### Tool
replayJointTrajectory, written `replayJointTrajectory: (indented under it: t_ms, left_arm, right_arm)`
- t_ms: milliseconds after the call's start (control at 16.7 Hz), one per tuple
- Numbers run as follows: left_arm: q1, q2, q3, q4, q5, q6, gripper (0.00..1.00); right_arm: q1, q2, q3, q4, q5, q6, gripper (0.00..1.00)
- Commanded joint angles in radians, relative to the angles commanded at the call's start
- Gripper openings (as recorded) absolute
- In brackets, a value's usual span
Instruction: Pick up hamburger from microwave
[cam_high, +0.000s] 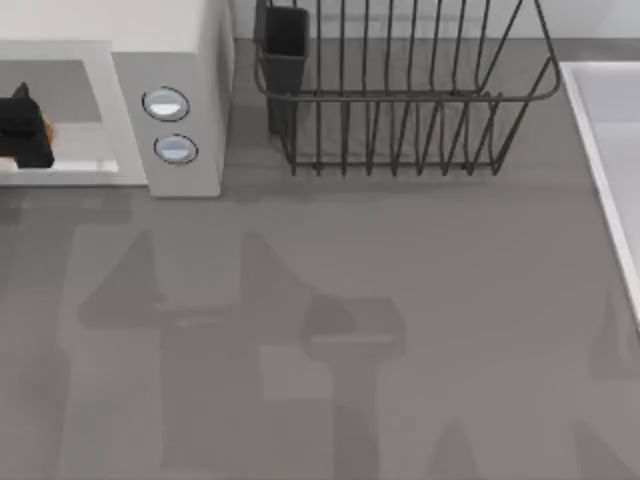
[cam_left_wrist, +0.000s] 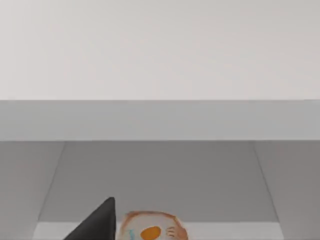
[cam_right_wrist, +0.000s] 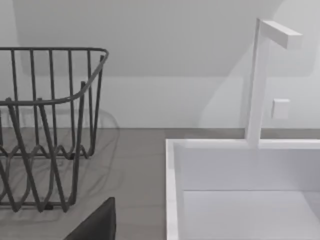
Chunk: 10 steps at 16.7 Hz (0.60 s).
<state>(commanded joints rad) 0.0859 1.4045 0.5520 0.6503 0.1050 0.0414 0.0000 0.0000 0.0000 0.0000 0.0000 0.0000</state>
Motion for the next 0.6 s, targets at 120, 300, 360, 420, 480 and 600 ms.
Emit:
replayJointTrajectory:
  t_ms: [120, 300, 360, 420, 480, 600]
  left_arm:
    - [0.013, 0.206, 0.081, 0.095, 0.015, 0.006, 1.00]
    - [0.030, 0.495, 0.195, 0.229, 0.037, 0.015, 1.00]
    - [0.036, 0.583, 0.229, 0.270, 0.044, 0.017, 1.00]
    - [0.041, 0.667, 0.262, 0.309, 0.050, 0.020, 1.00]
    - [0.045, 0.744, 0.292, 0.344, 0.056, 0.022, 1.00]
    - [0.053, 0.877, 0.345, 0.406, 0.066, 0.026, 1.00]
  right_arm:
    - [0.000, 0.000, 0.000, 0.000, 0.000, 0.000, 1.00]
    - [0.000, 0.000, 0.000, 0.000, 0.000, 0.000, 1.00]
    - [0.000, 0.000, 0.000, 0.000, 0.000, 0.000, 1.00]
    - [0.000, 0.000, 0.000, 0.000, 0.000, 0.000, 1.00]
    - [0.000, 0.000, 0.000, 0.000, 0.000, 0.000, 1.00]
    - [0.000, 0.000, 0.000, 0.000, 0.000, 0.000, 1.00]
